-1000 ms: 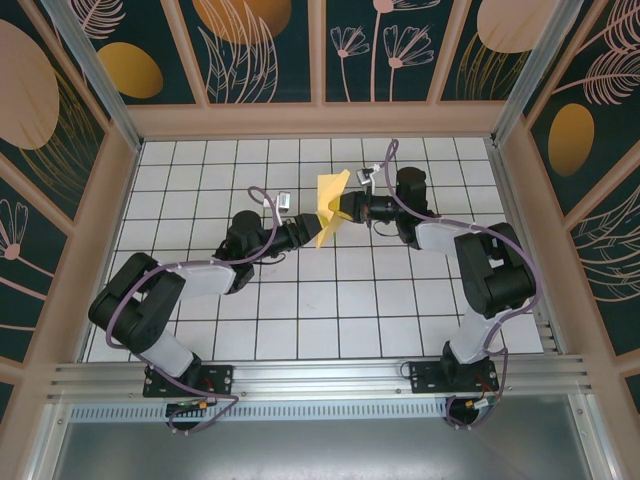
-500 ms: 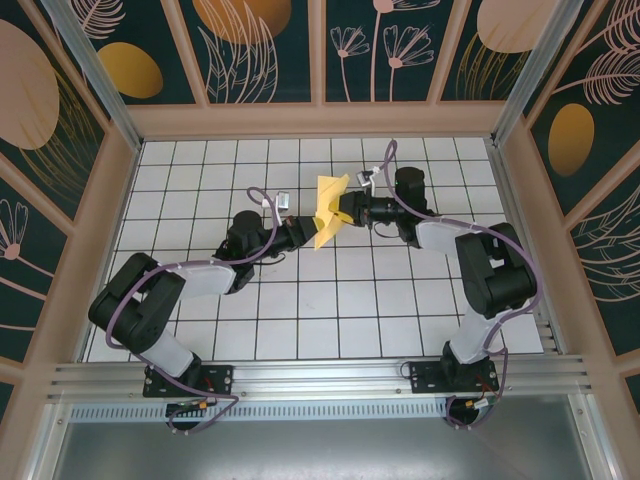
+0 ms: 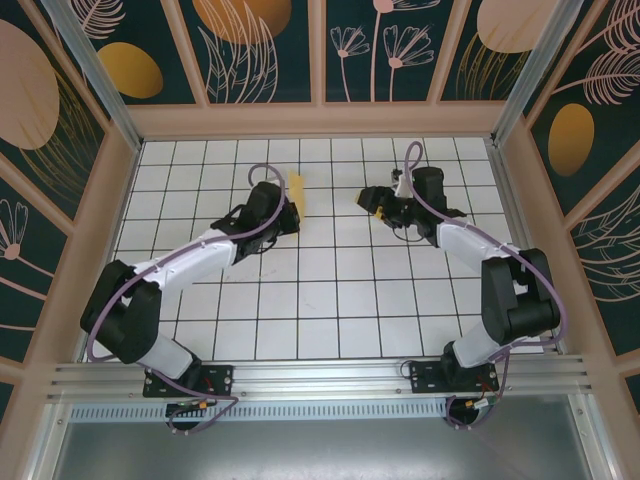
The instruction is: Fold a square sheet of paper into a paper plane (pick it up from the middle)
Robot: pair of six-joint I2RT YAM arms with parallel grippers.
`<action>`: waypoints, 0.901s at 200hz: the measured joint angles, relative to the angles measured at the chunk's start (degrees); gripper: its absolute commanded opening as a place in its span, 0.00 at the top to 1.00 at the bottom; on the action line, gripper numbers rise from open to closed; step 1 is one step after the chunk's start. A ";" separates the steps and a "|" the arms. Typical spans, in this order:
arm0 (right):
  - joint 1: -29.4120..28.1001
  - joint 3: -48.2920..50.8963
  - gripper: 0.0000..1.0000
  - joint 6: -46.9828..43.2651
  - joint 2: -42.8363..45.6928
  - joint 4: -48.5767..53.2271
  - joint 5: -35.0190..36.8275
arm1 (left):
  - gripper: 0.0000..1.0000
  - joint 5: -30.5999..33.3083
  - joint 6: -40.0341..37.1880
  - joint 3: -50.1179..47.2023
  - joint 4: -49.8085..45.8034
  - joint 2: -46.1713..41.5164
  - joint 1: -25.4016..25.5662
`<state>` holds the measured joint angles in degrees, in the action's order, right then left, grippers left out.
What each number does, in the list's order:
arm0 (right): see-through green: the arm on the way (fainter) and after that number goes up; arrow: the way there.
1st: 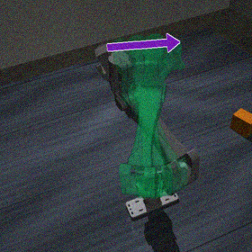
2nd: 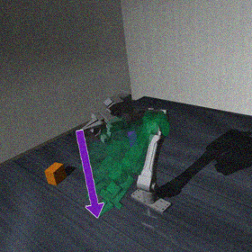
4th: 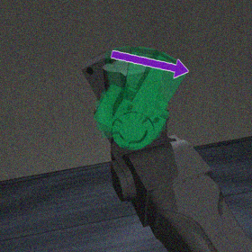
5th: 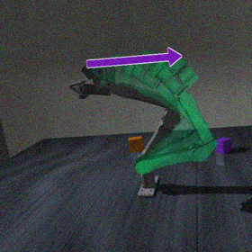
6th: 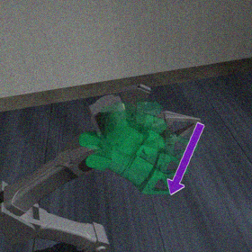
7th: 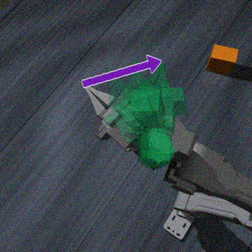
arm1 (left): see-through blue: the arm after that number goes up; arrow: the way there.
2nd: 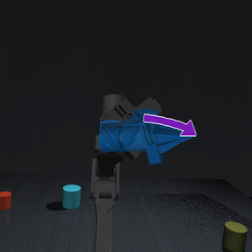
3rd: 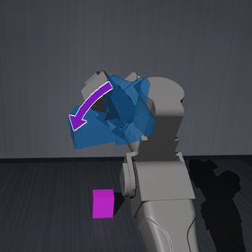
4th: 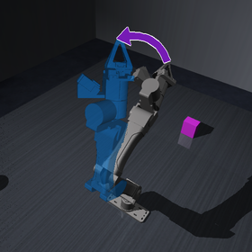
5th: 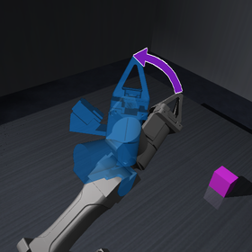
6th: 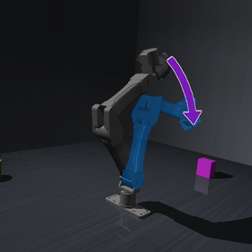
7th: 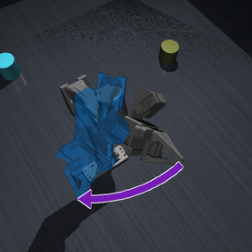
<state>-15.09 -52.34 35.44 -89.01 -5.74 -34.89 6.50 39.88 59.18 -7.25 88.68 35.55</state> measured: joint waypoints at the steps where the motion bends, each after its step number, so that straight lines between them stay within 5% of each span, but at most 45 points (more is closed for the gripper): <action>1: 0.00 0.00 0.32 -0.07 0.02 0.09 0.17 | 0.93 0.46 -0.11 0.28 -0.46 0.11 0.09; 41: 0.00 0.50 0.32 -1.55 0.04 3.65 6.88 | 0.92 19.45 -1.07 12.37 -19.21 10.93 3.82; 75: 0.02 0.74 0.32 -2.12 0.04 5.33 10.05 | 0.83 25.35 -0.76 17.14 -27.17 21.22 5.42; 130: 0.07 1.18 0.32 -2.08 0.04 6.34 12.55 | 0.41 14.53 -1.20 15.85 -19.71 23.87 5.40; 180: -4.13 -0.66 0.58 -1.73 -2.51 6.99 13.00 | 0.16 4.11 0.31 6.82 -9.11 11.69 -0.26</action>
<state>-19.22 -52.99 33.71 -91.53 1.26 -21.89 10.61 40.18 66.00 -16.36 100.38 35.29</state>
